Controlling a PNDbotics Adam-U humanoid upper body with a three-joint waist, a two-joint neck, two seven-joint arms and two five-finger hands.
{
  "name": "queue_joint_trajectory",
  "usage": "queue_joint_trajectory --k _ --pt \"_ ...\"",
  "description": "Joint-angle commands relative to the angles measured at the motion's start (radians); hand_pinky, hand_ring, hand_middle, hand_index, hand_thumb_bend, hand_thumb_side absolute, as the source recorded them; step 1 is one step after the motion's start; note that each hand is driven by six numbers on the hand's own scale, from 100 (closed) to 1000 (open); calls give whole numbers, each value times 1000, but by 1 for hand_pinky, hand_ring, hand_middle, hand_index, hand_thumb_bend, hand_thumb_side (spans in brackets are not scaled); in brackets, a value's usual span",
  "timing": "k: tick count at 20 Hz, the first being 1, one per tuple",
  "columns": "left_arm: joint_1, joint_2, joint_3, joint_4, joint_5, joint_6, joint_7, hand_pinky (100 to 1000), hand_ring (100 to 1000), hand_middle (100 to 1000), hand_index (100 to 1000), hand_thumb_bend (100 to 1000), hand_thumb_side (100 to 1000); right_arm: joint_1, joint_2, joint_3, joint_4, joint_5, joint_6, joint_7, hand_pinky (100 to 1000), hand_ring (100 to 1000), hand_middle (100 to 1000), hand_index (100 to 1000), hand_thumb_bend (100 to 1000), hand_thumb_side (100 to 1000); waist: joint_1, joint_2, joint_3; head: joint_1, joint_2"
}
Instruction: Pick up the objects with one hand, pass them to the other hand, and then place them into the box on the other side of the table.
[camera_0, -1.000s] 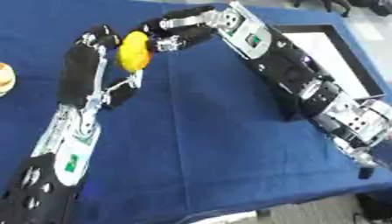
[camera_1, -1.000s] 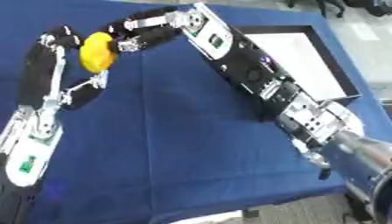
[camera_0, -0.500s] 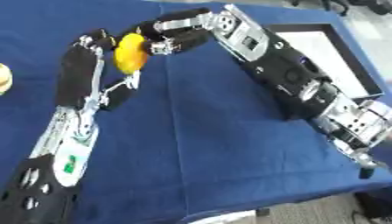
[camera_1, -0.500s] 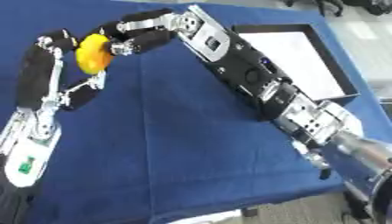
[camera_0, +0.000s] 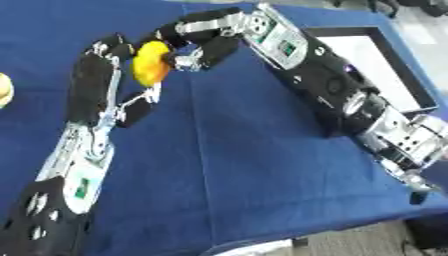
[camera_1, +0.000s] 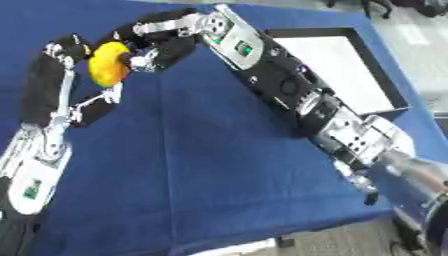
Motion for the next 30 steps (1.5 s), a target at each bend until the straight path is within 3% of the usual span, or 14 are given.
queue_joint_trajectory --k 1,15,21,28,30 --pt "-18 -9 8 -11 -7 4 9 714 553 528 505 100 100 -10 -28 -15 -16 1 -56 65 811 1000 705 852 100 511 -6 -2 -3 -2 -2" --pt "-15 -9 7 -13 -22 11 26 712 554 533 517 100 100 -11 -27 -37 -8 16 -24 65 767 1000 580 748 100 469 -5 -1 -8 -9 -2" --pt "-14 -8 8 -16 -37 39 74 719 558 555 576 104 100 -9 -27 -38 -2 18 11 65 735 1000 513 723 100 477 -5 -2 -9 -12 -2" --pt "-11 -9 8 -12 -42 64 124 716 562 570 665 231 100 -7 -25 -45 1 5 58 65 707 1000 492 707 100 453 -4 -5 -14 -16 -2" --pt "-11 -10 7 -11 -43 65 130 713 560 565 662 210 100 -8 -24 -45 1 -2 70 65 703 1000 490 705 100 454 -3 -6 -15 -15 -2"
